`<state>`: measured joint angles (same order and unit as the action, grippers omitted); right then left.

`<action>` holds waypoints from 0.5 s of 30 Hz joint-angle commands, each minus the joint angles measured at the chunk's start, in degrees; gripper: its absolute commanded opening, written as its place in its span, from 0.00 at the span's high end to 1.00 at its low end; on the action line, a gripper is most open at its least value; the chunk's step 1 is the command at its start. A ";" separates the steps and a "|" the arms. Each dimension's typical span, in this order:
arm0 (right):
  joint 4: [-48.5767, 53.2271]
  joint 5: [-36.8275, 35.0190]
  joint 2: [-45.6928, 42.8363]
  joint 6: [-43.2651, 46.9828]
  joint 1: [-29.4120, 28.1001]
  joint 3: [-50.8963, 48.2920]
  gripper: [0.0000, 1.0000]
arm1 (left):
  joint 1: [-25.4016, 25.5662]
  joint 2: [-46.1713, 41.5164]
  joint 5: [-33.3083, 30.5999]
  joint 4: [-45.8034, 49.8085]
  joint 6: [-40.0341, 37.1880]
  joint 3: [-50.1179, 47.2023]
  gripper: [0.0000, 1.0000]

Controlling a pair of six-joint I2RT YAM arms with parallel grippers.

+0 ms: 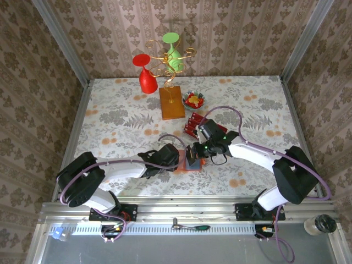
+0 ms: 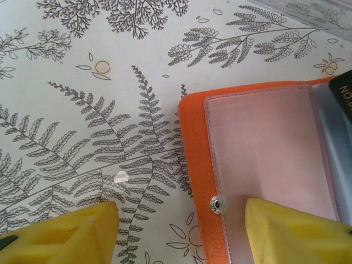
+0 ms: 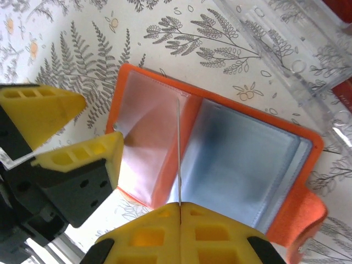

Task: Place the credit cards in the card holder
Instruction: Insert the credit card into the card slot.

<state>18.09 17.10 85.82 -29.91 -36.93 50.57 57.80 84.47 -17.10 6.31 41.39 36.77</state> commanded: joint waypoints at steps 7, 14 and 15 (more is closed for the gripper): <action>-7.17 3.30 1.77 -5.52 -0.32 -1.27 1.00 | 0.71 -1.57 -1.80 1.77 1.47 -1.30 0.37; -8.67 2.95 5.81 -5.61 -0.26 -2.01 1.00 | 0.65 -1.81 -2.06 2.15 0.92 -0.90 0.37; -9.07 2.94 6.31 -5.76 -0.25 -2.28 1.00 | 0.65 -1.93 -2.14 2.43 0.89 -0.66 0.37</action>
<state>10.22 19.00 90.48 -34.79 -36.93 49.76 58.11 83.85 -17.89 6.96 42.02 36.25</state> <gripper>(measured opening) 0.063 0.632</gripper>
